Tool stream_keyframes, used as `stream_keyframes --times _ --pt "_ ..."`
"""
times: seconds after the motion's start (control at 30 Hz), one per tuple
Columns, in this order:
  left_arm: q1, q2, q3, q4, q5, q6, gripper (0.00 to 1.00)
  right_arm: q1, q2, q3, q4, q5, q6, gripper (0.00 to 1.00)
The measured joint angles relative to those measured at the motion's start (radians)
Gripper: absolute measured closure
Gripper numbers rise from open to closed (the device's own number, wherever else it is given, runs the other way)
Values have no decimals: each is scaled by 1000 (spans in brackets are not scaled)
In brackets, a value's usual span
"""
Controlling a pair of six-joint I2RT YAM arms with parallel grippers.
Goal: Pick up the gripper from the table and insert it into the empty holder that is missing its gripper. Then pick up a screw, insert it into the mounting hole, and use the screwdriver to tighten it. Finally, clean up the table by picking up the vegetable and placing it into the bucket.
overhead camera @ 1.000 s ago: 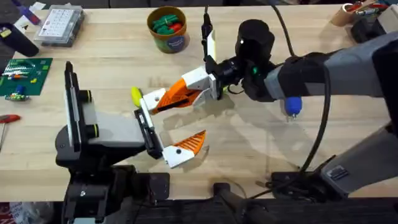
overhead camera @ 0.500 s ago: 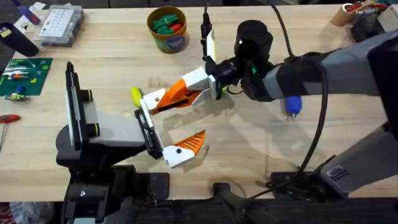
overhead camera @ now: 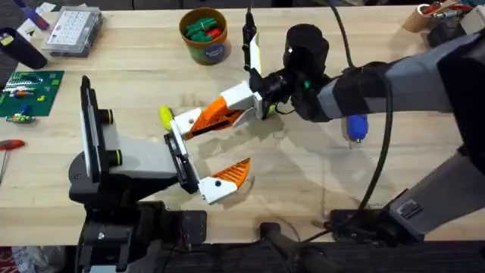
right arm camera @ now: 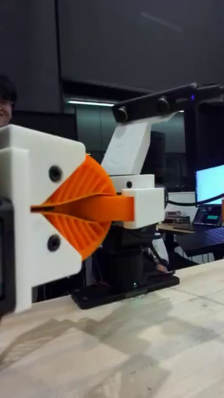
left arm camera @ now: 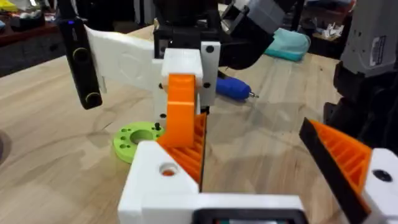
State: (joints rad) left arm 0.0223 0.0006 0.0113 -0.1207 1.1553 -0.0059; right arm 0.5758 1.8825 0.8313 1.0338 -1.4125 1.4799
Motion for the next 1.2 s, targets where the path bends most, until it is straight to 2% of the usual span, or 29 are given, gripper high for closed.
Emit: stream_keyframes --times 1.03,1.07,1.2 --pt "0 0 0 5 0 7 15 0 0 6 12 -9 -1 995" --pt "0 0 0 5 0 7 15 0 0 6 11 -10 2 958" --pt "-2 0 -1 -2 13 0 14 5 0 22 25 -16 5 357"
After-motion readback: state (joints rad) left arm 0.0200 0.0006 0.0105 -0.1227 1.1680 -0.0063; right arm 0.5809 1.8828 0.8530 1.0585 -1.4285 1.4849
